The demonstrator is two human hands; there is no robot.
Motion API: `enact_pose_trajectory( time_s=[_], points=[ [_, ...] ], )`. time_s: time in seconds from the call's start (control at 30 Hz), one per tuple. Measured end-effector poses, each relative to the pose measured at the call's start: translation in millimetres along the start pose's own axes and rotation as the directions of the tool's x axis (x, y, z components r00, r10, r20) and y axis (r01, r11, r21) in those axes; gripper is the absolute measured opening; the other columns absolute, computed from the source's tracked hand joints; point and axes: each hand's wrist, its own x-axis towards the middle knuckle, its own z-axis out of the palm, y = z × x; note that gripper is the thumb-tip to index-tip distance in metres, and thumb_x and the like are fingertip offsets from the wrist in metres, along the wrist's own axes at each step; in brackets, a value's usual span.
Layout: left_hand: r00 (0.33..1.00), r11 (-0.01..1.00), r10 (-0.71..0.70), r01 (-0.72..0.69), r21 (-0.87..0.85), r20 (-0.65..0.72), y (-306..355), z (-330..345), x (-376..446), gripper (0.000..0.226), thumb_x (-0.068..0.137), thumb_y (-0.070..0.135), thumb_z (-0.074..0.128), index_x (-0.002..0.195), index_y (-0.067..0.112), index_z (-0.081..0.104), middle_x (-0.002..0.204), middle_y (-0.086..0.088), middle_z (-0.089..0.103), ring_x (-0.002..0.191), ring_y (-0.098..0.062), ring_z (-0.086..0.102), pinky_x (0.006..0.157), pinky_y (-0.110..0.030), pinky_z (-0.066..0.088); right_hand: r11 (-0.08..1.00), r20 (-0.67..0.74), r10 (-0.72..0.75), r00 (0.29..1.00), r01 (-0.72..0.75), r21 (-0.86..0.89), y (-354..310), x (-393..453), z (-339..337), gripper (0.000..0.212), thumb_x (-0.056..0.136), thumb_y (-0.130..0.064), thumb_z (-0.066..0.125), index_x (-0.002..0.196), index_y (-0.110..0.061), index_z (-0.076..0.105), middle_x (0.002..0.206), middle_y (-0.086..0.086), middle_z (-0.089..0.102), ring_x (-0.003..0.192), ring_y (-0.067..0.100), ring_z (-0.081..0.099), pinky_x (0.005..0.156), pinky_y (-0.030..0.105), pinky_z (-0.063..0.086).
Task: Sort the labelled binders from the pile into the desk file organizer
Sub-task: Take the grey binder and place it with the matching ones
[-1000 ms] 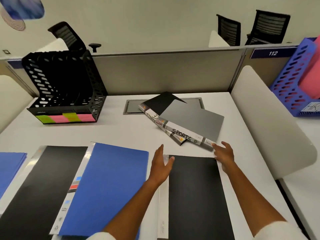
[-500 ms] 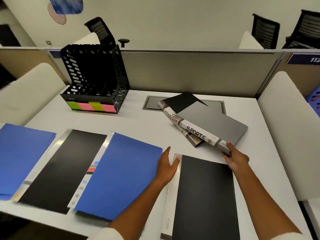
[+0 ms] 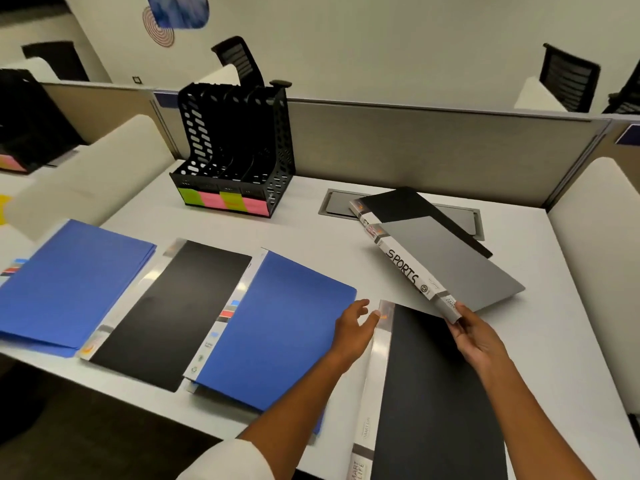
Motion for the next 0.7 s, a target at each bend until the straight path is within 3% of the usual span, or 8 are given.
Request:
enact_pose_trajectory(
  time_s=[0.2, 0.3, 0.4, 0.7],
  points=[
    [0.999, 0.999, 0.024, -0.022, -0.044, 0.035, -11, -30, -25, 0.037, 0.095, 0.034, 0.058, 0.129, 0.020, 0.056, 0.118, 0.002, 0.060, 0.114, -0.015, 0.057, 0.095, -0.025, 0.046, 0.996, 0.072, -0.090, 0.993, 0.090, -0.006, 39, -39, -13, 0.044, 0.078, -0.004, 0.072, 0.118, -0.016, 0.059, 0.119, 0.012, 0.066, 0.119, 0.035, 0.056, 0.085, 0.039, 0.058],
    [0.997, 0.998, 0.041, -0.037, -0.055, 0.067, -17, -48, -44, 0.037, 0.096, 0.034, 0.057, 0.130, 0.019, 0.056, 0.125, -0.001, 0.061, 0.110, -0.012, 0.056, 0.096, -0.026, 0.047, 0.993, 0.116, -0.116, 0.987, 0.116, 0.005, 62, -61, -19, 0.044, 0.084, -0.007, 0.070, 0.125, -0.019, 0.059, 0.118, 0.010, 0.069, 0.119, 0.031, 0.058, 0.077, 0.034, 0.060],
    [0.993, 0.996, 0.061, -0.053, -0.076, 0.106, -29, -69, -65, 0.038, 0.096, 0.034, 0.056, 0.130, 0.017, 0.058, 0.125, -0.003, 0.062, 0.112, -0.015, 0.058, 0.099, -0.029, 0.049, 0.991, 0.165, -0.130, 0.978, 0.122, 0.059, 89, -89, -19, 0.048, 0.083, -0.010, 0.072, 0.127, -0.023, 0.058, 0.120, 0.009, 0.068, 0.119, 0.032, 0.058, 0.080, 0.036, 0.060],
    [0.962, 0.968, 0.168, -0.120, -0.221, 0.217, -49, -123, -113, 0.035, 0.096, 0.037, 0.056, 0.119, 0.012, 0.064, 0.114, -0.006, 0.068, 0.109, -0.017, 0.063, 0.100, -0.039, 0.051, 0.974, 0.219, -0.217, 0.951, 0.198, 0.106, 166, -186, -1, 0.047, 0.079, -0.005, 0.069, 0.123, -0.018, 0.059, 0.115, 0.012, 0.070, 0.107, 0.029, 0.067, 0.067, 0.033, 0.060]
  ],
)
